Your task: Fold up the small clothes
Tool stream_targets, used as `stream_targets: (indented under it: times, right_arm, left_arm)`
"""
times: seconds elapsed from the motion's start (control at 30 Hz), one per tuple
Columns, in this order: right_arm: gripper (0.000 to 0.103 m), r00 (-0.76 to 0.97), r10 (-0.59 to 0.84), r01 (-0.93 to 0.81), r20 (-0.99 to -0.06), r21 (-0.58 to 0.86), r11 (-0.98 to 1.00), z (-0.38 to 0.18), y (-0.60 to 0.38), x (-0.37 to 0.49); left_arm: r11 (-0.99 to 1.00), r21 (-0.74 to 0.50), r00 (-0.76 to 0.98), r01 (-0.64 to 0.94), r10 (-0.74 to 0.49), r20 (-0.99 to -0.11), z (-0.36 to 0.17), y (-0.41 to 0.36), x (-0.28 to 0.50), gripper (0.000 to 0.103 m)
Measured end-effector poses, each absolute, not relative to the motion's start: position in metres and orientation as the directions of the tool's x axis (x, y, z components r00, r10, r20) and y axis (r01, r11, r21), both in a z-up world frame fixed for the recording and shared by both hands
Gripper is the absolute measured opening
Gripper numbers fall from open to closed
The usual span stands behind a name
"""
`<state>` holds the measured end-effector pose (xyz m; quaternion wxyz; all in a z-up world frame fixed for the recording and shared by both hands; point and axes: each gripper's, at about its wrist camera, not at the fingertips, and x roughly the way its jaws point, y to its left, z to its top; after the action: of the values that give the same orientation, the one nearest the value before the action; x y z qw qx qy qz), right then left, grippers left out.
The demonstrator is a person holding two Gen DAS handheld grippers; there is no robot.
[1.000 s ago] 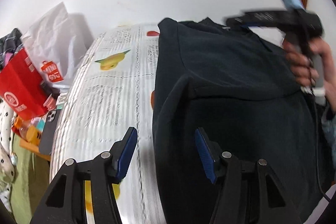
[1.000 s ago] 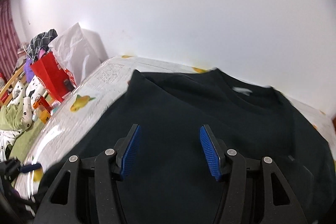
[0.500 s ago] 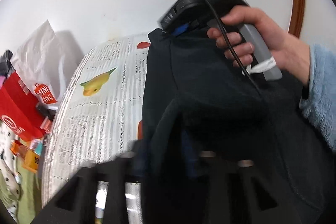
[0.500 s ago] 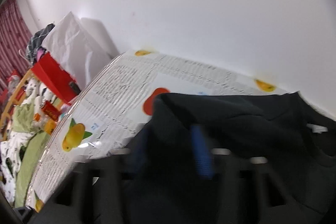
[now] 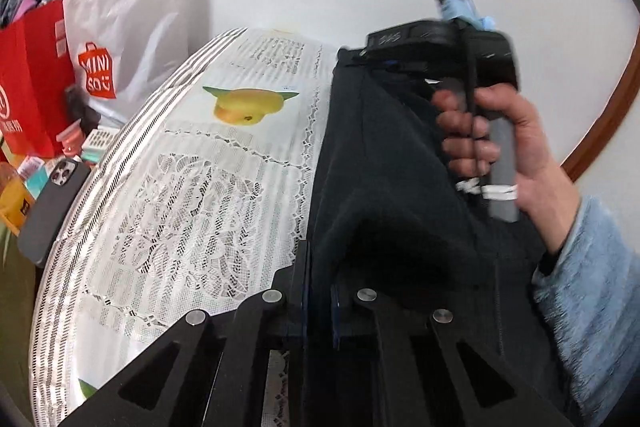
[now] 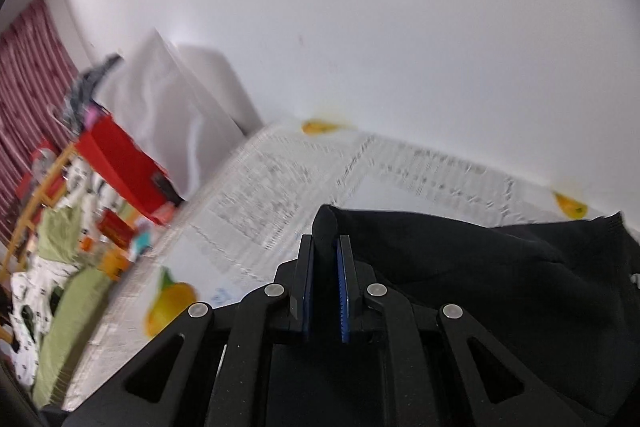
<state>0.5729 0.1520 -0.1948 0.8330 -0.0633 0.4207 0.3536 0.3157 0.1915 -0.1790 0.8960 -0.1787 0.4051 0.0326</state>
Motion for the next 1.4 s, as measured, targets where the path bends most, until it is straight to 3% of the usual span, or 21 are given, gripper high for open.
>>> stream_targets:
  times: [0.17, 0.2, 0.3, 0.37, 0.5, 0.53, 0.57, 0.6, 0.63, 0.7, 0.87, 0.93, 1.0, 1.13, 1.27, 1.4]
  right_arm:
    - [0.014, 0.431, 0.471, -0.646, -0.770, 0.102, 0.757, -0.203, 0.163, 0.571]
    - [0.016, 0.424, 0.478, -0.651, -0.770, 0.108, 0.752, -0.198, 0.160, 0.569]
    - [0.025, 0.401, 0.535, -0.664, -0.744, 0.167, 0.729, -0.175, 0.133, 0.557]
    - [0.040, 0.411, 0.546, -0.670, -0.730, 0.163, 0.724, -0.163, 0.114, 0.546]
    - [0.044, 0.483, 0.518, -0.630, -0.706, 0.131, 0.765, -0.140, 0.042, 0.511]
    - [0.045, 0.502, 0.520, -0.623, -0.691, 0.128, 0.772, -0.136, 0.024, 0.499]
    - [0.049, 0.516, 0.522, -0.619, -0.680, 0.126, 0.775, -0.133, 0.010, 0.490]
    - [0.051, 0.546, 0.525, -0.610, -0.653, 0.120, 0.784, -0.131, -0.016, 0.475]
    - [0.055, 0.569, 0.518, -0.596, -0.639, 0.114, 0.795, -0.130, -0.032, 0.468]
    - [0.055, 0.614, 0.485, -0.538, -0.623, 0.119, 0.834, -0.132, -0.064, 0.457]
    - [0.055, 0.632, 0.435, -0.413, -0.641, 0.196, 0.889, -0.134, -0.136, 0.449]
    - [0.055, 0.658, 0.383, -0.369, -0.649, 0.165, 0.914, -0.128, -0.166, 0.438]
    - [0.055, 0.692, 0.302, -0.305, -0.655, 0.113, 0.946, -0.118, -0.199, 0.424]
    - [0.055, 0.733, 0.128, -0.155, -0.668, 0.020, 0.988, -0.105, -0.260, 0.402]
    - [0.055, 0.722, -0.003, -0.062, -0.692, -0.069, 0.996, -0.109, -0.304, 0.387]
    - [0.055, 0.699, 0.009, -0.081, -0.716, -0.066, 0.995, -0.121, -0.320, 0.382]
  left_arm:
    - [0.946, -0.261, 0.662, -0.194, -0.070, -0.746, -0.179, 0.188, 0.317, 0.011]
    - [0.948, -0.256, 0.664, -0.192, -0.067, -0.744, -0.177, 0.187, 0.317, 0.015]
    - [0.960, -0.230, 0.689, -0.162, -0.056, -0.722, -0.170, 0.184, 0.315, 0.019]
    - [0.976, -0.162, 0.681, -0.149, -0.017, -0.732, -0.167, 0.176, 0.321, 0.030]
    - [0.990, -0.088, 0.669, -0.110, 0.008, -0.743, -0.167, 0.162, 0.334, 0.034]
    - [0.991, -0.084, 0.678, -0.107, 0.011, -0.735, -0.166, 0.161, 0.334, 0.032]
    - [0.990, -0.085, 0.701, -0.110, 0.017, -0.713, -0.164, 0.162, 0.332, 0.014]
    - [0.988, -0.091, 0.707, -0.122, 0.022, -0.707, -0.163, 0.165, 0.331, 0.007]
    - [0.984, -0.117, 0.711, -0.135, 0.014, -0.703, -0.162, 0.170, 0.329, 0.007]
    - [0.968, -0.192, 0.704, -0.163, -0.023, -0.710, -0.164, 0.185, 0.327, 0.007]
    - [0.957, -0.197, 0.657, -0.213, -0.008, -0.754, -0.169, 0.190, 0.323, 0.011]
    - [0.955, -0.208, 0.658, -0.211, -0.019, -0.753, -0.165, 0.189, 0.316, 0.011]
    - [0.957, -0.203, 0.674, -0.206, -0.012, -0.739, -0.156, 0.187, 0.309, 0.021]
    - [0.967, -0.164, 0.710, -0.194, 0.023, -0.704, -0.137, 0.179, 0.311, 0.033]
    - [0.971, -0.133, 0.689, -0.200, 0.043, -0.723, -0.145, 0.177, 0.330, 0.034]
    - [0.972, -0.104, 0.618, -0.211, 0.050, -0.785, -0.168, 0.175, 0.340, 0.034]
